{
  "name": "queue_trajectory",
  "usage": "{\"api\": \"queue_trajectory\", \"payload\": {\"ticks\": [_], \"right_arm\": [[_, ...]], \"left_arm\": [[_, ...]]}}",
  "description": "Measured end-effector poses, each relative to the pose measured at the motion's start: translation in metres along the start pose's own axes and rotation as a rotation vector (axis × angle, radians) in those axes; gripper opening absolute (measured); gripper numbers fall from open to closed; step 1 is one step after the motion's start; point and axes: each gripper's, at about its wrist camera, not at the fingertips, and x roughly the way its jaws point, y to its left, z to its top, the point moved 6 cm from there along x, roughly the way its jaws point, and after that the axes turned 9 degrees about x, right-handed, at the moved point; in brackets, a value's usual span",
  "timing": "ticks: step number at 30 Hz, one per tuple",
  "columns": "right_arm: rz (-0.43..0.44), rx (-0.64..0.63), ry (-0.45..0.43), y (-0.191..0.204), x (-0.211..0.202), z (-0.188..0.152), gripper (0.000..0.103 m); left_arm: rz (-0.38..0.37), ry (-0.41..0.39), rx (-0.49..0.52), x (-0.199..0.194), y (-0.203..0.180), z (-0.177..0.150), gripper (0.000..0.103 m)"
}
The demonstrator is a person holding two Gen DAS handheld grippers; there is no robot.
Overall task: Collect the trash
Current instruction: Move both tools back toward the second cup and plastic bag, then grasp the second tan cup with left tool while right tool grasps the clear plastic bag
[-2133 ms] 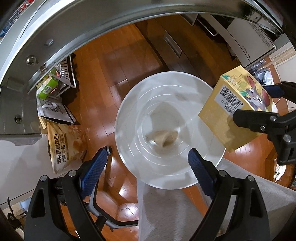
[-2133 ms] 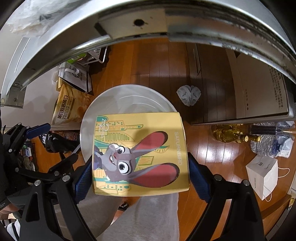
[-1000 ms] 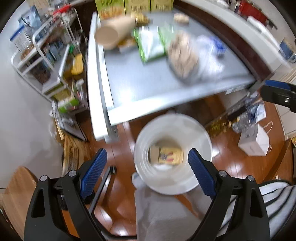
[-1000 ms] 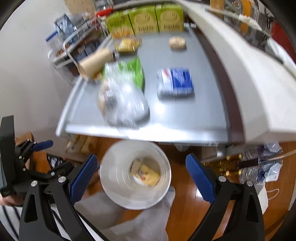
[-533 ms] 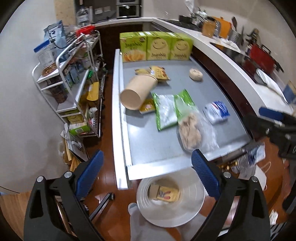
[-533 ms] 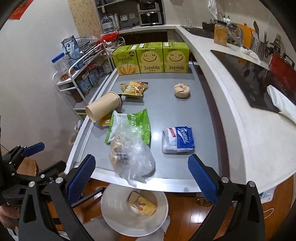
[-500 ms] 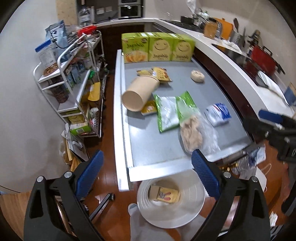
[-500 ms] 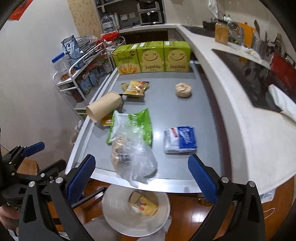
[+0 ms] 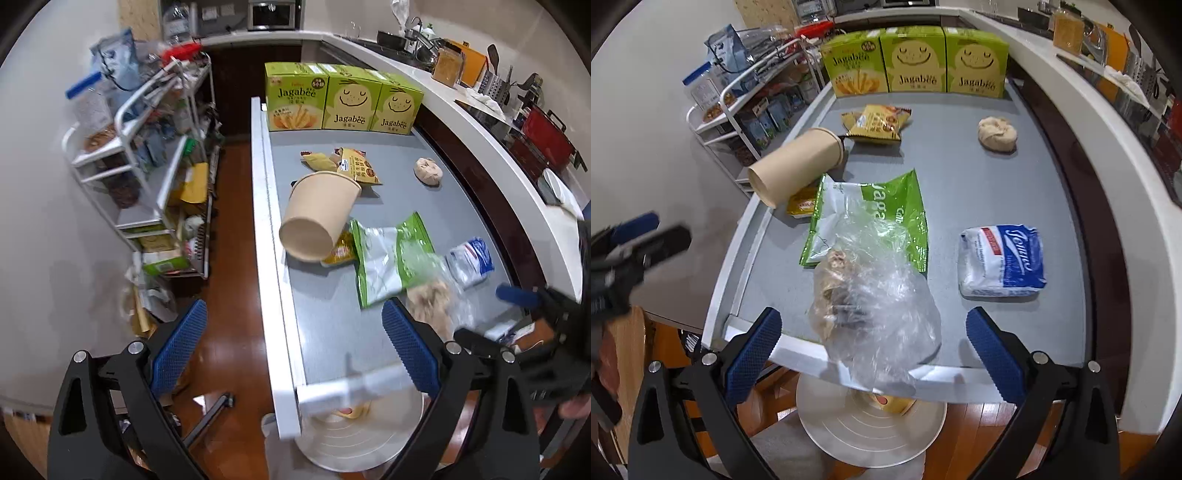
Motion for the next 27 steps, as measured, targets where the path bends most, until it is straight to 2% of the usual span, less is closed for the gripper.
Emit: {"api": "queue_trajectory", "payload": {"ticks": [3,8,14,19,22,23,25,26,27], "right_arm": [[0.012,0.025,0.015,-0.001,0.008,0.005,0.098],[0.003,0.037,0.036,-0.002,0.022,0.013,0.098],[-0.004,0.043,0.07,-0.002,0.039,0.014,0.098],[-0.016,0.038,0.098,-0.002,0.052,0.013,0.098],[0.006,0.047,0.106,-0.001,0.056,0.013,0.098],[0.01,0.047,0.104,0.0,0.056,0.013,0.097],[0.018,0.037,0.108,0.002,0.057,0.013,0.089],[0.02,0.031,0.115,0.004,0.059,0.014,0.082],[0.033,0.027,0.12,0.005,0.059,0.013,0.078]], "left_arm": [[-0.037,0.02,-0.008,0.021,0.009,0.021,0.097],[-0.037,0.063,0.053,0.057,0.008,0.049,0.097],[-0.012,0.136,0.164,0.095,-0.004,0.061,0.097],[-0.035,0.176,0.182,0.112,-0.005,0.061,0.097],[-0.051,0.178,0.193,0.116,-0.007,0.061,0.096],[-0.055,0.175,0.199,0.117,-0.008,0.062,0.094],[-0.07,0.186,0.206,0.12,-0.011,0.061,0.081],[-0.079,0.194,0.207,0.121,-0.012,0.06,0.079],[-0.088,0.2,0.209,0.123,-0.012,0.06,0.071]]}}
